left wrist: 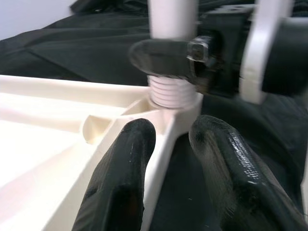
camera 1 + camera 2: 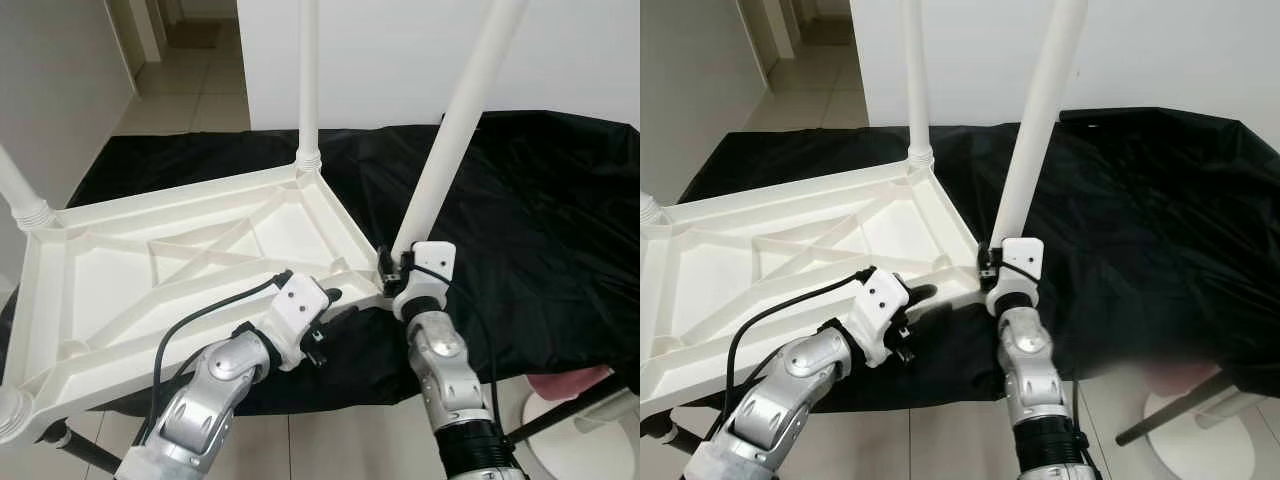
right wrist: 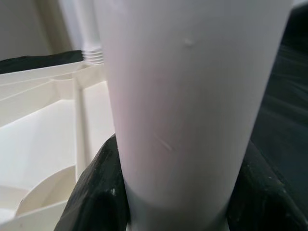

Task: Building children table

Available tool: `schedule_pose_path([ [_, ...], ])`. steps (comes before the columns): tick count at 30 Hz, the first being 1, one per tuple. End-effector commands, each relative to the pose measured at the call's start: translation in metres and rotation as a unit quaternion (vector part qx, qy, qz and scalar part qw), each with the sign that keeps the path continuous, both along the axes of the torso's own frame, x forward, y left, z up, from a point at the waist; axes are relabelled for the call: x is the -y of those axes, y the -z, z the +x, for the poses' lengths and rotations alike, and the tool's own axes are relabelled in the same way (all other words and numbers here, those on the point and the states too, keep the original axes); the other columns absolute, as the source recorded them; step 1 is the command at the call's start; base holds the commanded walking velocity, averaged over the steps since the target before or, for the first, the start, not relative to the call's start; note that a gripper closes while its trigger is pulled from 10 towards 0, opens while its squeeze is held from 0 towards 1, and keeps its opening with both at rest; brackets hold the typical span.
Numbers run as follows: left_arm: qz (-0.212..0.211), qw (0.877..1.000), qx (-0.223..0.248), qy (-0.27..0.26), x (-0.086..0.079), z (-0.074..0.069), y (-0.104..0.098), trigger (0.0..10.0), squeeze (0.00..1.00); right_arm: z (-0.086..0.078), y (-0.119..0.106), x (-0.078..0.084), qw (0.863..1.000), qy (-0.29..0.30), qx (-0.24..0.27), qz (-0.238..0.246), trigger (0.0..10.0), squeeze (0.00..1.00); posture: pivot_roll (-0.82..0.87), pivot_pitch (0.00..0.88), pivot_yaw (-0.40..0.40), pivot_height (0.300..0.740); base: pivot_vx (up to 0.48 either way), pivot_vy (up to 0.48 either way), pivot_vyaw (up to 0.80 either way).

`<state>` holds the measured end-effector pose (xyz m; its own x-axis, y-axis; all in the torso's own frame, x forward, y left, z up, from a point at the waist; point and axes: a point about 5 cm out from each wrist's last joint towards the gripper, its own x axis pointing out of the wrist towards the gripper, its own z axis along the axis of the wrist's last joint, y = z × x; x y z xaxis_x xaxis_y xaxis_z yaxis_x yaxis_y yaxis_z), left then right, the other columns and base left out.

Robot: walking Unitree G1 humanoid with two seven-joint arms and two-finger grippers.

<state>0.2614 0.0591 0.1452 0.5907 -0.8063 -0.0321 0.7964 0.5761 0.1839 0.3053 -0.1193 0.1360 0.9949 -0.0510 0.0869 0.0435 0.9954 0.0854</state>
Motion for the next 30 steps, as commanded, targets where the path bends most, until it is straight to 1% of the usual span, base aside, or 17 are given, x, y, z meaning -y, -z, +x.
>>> schedule_pose_path([
  [1,0.003,0.999,0.006,-0.047,-0.006,0.006,0.001,10.0,0.0,-0.005,0.016,0.003,0.998,0.029,-0.047,0.029,10.0,0.0,-0.01,0.016,0.013,0.74,0.0,0.0,0.0],
  [5,0.005,0.999,0.008,-0.05,-0.007,0.006,0.002,10.0,0.0,-0.008,0.015,-0.002,0.997,0.035,-0.054,0.032,10.0,0.0,-0.01,0.011,0.013,0.74,0.0,0.0,0.0],
  [6,0.009,0.999,0.015,-0.051,-0.008,0.006,0.002,10.0,0.0,-0.009,0.012,-0.007,0.998,0.031,-0.052,0.029,10.0,0.0,-0.02,0.007,0.017,0.74,0.0,0.0,0.0],
  [11,0.012,0.999,0.019,-0.047,-0.009,0.005,0.003,10.0,0.0,-0.011,0.009,-0.006,0.998,0.031,-0.046,0.031,10.0,0.0,-0.02,0.001,0.021,0.74,0.0,0.0,0.0],
  [12,0.014,0.999,0.018,-0.046,-0.01,0.005,0.005,10.0,0.0,-0.011,0.008,-0.004,0.998,0.026,-0.041,0.037,10.0,0.96,-0.02,0.0,0.022,0.74,0.0,0.0,0.0],
  [13,0.016,0.999,0.018,-0.045,-0.011,0.005,0.006,10.0,0.0,-0.012,0.008,-0.003,0.998,0.021,-0.038,0.041,10.0,0.96,-0.02,0.0,0.023,0.74,0.0,0.0,0.0],
  [14,0.016,0.999,0.017,-0.044,-0.011,0.005,0.006,10.0,0.0,-0.011,0.006,-0.002,0.999,0.019,-0.03,0.037,10.0,1.0,-0.02,0.0,0.023,0.74,0.0,0.0,0.0],
  [17,0.013,0.999,0.011,-0.038,-0.012,0.005,0.006,10.0,0.0,-0.012,0.003,-0.001,0.999,0.018,-0.022,0.028,10.0,1.0,-0.02,0.0,0.024,0.74,0.0,0.0,0.0],
  [19,0.007,0.999,0.006,-0.032,-0.012,0.005,0.005,10.0,0.0,-0.013,-0.001,0.002,1.0,-0.004,-0.012,0.022,10.0,1.0,-0.02,0.0,0.023,0.74,0.0,0.0,0.0],
  [23,0.01,0.999,0.012,-0.03,-0.012,0.005,0.004,10.0,0.0,-0.011,-0.004,0.008,0.999,-0.049,-0.003,0.009,10.0,1.0,-0.02,0.0,0.024,0.74,0.0,0.0,0.0],
  [24,0.01,0.999,0.013,-0.029,-0.012,0.005,0.004,10.0,0.0,-0.01,-0.005,0.01,0.998,-0.066,-0.002,0.002,10.0,0.74,-0.02,0.001,0.027,0.74,0.0,0.0,0.0],
  [26,0.01,0.999,0.013,-0.028,-0.012,0.005,0.004,10.0,0.0,-0.009,-0.006,0.011,0.997,-0.077,-0.002,-0.001,10.0,0.74,-0.02,0.001,0.027,0.74,0.0,0.0,0.0],
  [27,0.011,0.999,0.014,-0.027,-0.011,0.004,0.005,10.0,0.0,-0.007,-0.007,0.013,0.995,-0.097,-0.001,-0.005,10.0,0.0,-0.02,0.002,0.027,0.74,0.0,0.0,0.0],
  [29,0.016,1.0,0.016,-0.02,-0.008,0.002,0.006,10.0,0.0,-0.001,-0.007,0.019,0.989,-0.145,-0.003,-0.009,10.0,0.0,-0.02,0.004,0.028,0.74,0.0,0.0,0.0],
  [30,0.016,1.0,0.016,-0.02,-0.008,0.002,0.006,10.0,0.0,-0.001,-0.007,0.019,0.989,-0.145,-0.003,-0.009,10.0,0.0,-0.02,0.004,0.028,0.74,0.0,0.0,0.0],
])
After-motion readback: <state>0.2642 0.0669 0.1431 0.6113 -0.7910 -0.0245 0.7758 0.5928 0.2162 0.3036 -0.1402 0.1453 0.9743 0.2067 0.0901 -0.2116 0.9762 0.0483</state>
